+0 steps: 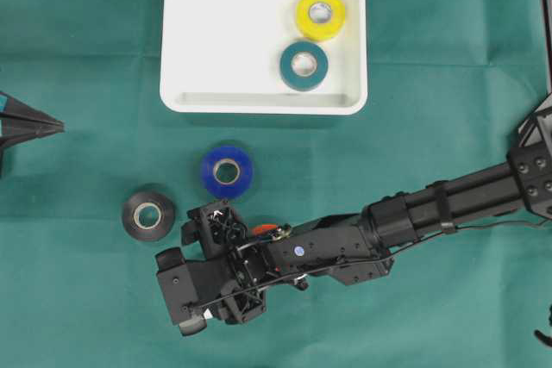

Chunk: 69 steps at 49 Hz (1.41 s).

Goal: Put the tape into the white case with the right arm.
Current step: 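Close the right gripper inside the white roll's hole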

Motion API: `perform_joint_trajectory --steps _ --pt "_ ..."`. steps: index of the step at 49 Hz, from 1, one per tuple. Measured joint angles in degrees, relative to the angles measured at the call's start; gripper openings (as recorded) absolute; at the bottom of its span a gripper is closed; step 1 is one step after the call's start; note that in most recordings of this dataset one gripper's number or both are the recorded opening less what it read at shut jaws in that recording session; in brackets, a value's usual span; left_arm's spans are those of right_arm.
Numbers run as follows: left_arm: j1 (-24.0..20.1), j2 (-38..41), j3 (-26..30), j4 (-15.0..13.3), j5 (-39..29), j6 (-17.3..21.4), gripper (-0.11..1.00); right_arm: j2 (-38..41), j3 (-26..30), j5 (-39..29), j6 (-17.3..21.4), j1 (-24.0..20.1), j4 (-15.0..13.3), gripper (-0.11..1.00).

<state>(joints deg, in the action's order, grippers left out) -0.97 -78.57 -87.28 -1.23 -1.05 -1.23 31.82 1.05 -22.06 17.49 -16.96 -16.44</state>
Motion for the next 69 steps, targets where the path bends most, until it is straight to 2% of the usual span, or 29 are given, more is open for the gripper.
perform_joint_trajectory --steps 12,15,21,25,29,53,69 --pt "0.0 0.0 0.0 0.0 0.1 0.0 0.00 0.4 0.3 0.0 0.3 0.0 0.1 0.58" --pt "0.0 0.0 0.0 0.0 0.1 0.0 0.00 0.4 0.4 0.0 0.2 0.0 0.1 0.48" --pt "0.0 0.0 0.0 0.0 0.1 0.1 0.00 0.5 0.7 -0.8 0.1 -0.2 0.0 0.17" --pt "0.0 0.0 0.0 0.0 0.1 0.1 0.00 0.5 1.1 -1.9 -0.2 -0.4 0.1 0.07" --pt "0.0 0.0 0.0 0.0 0.1 0.0 0.00 0.5 1.3 -2.5 -0.2 -0.5 0.0 0.02" --pt "0.0 0.0 0.0 0.0 0.0 0.1 0.00 -0.2 1.6 -4.6 0.5 -0.5 0.2 0.02" --pt "0.0 0.0 0.0 0.0 0.1 0.0 0.00 -6.2 1.6 -9.2 5.4 -0.4 0.3 0.02"
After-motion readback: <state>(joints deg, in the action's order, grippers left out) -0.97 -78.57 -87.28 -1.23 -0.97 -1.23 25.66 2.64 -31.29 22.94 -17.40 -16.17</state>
